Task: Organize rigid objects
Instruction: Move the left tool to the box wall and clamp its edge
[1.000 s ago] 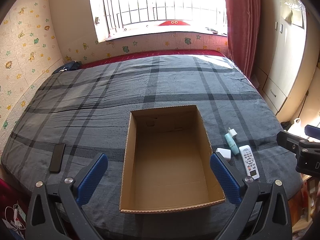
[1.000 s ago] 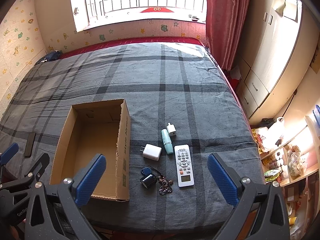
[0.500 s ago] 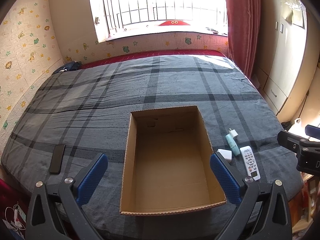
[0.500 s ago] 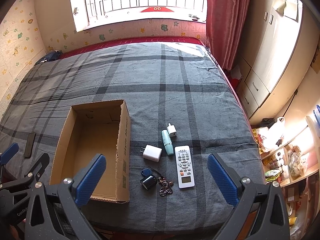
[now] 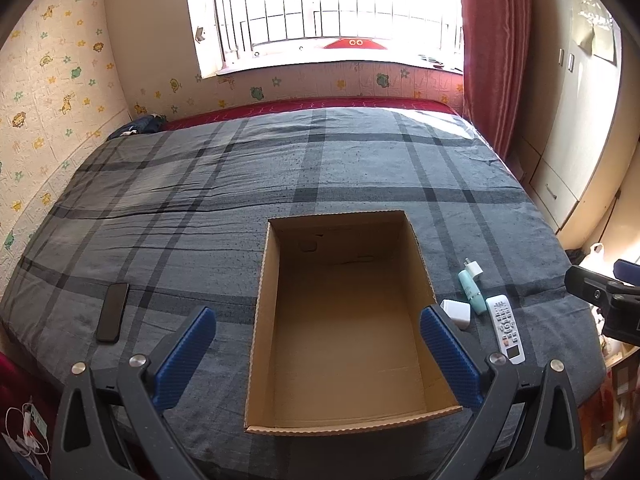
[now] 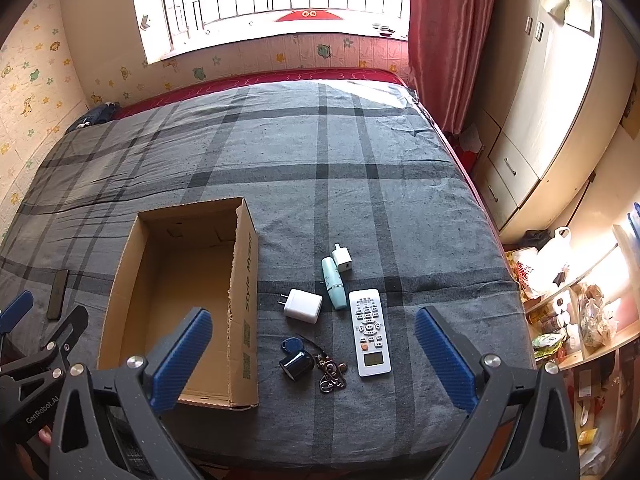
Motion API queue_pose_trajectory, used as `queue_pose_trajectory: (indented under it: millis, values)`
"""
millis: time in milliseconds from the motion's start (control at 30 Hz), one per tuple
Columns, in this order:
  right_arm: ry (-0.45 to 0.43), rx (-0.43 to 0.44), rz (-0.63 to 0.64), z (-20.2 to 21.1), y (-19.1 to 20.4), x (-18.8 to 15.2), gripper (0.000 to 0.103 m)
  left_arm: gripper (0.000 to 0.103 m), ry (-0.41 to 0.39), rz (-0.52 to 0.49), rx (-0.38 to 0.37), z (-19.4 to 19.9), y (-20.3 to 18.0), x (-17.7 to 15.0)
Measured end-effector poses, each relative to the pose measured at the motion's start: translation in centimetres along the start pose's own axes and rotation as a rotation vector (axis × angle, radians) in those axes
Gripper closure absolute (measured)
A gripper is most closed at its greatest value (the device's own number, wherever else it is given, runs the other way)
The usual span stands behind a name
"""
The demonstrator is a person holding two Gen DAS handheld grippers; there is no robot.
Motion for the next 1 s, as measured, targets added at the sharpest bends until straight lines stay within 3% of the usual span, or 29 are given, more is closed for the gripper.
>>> queue_pose_trajectory:
  millis: [267,567,1000]
  values:
    - [0.022,0.001,-0.011,-1.4,-0.5,0.0,0.0,0.0,-0.008,0.036,0.004,-1.8,2.4,-0.3]
    - [0.051,-0.005,-0.01,-2.7,-0.6,-0.6,0.0,0.0,0.028,0.097,0.045,-5.6,6.2,-3.0]
    - [0.091,-0.013,0.011,-3.8,0.1,-1.7,0.0,0.0,0.044,0.073,0.017,-9.9,8.0,-6.7]
Point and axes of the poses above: each gripper's, at about its wrist camera, not at the fingertips, and z roughly against the way its jaws point, y to its left, x to its top, the point moved 4 cm from there along -z, roughly the way its jaws point, and after that the axes turned 9 degrees about -y, right-handed, at the moved point
